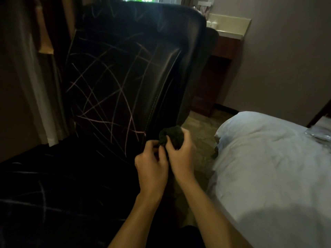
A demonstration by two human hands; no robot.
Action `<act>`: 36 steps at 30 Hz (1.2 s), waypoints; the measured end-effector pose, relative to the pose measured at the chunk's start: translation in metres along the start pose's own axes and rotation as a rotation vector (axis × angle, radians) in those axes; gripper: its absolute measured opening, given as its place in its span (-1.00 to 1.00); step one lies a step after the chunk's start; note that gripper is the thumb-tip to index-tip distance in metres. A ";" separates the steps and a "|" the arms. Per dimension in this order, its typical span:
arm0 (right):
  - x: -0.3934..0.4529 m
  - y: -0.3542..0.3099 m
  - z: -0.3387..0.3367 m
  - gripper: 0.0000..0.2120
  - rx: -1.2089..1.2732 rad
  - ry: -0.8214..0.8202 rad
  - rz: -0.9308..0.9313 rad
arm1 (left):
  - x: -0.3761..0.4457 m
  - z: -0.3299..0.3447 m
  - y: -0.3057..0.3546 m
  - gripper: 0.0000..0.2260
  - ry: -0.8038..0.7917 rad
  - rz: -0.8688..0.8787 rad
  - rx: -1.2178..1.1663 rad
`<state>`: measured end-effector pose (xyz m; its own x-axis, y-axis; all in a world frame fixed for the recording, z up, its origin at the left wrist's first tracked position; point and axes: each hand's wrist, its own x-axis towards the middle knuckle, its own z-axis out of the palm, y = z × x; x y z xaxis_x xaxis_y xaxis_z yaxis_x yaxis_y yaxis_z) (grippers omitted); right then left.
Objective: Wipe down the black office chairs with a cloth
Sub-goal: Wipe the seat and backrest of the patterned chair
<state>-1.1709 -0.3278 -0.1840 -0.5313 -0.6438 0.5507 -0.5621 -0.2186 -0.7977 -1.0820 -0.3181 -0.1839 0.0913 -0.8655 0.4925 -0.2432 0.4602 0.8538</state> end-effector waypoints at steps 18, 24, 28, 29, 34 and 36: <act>0.012 0.001 -0.002 -0.78 -0.089 0.003 -0.106 | -0.010 0.007 -0.003 -0.94 0.095 -0.113 -0.130; -0.037 0.054 -0.003 -0.79 -0.190 -0.183 0.023 | -0.057 0.007 -0.054 -0.92 0.022 -0.256 -0.011; -0.011 0.029 -0.024 -0.80 -0.263 -0.071 -0.075 | -0.042 0.006 -0.025 -0.95 0.077 -0.196 -0.117; 0.001 0.014 -0.030 -0.83 -0.206 -0.039 -0.099 | -0.032 0.006 -0.012 -0.96 0.103 -0.157 -0.150; 0.051 -0.042 -0.032 -0.77 -0.015 0.038 -0.183 | 0.012 0.005 0.036 -0.94 0.197 -0.018 -0.248; 0.050 -0.038 -0.018 -0.72 0.026 0.024 -0.130 | 0.012 0.008 0.032 -0.93 0.193 -0.023 -0.234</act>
<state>-1.1877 -0.3383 -0.1214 -0.4703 -0.5910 0.6554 -0.6108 -0.3180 -0.7251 -1.0962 -0.3157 -0.1518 0.2812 -0.8329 0.4766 -0.0115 0.4937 0.8696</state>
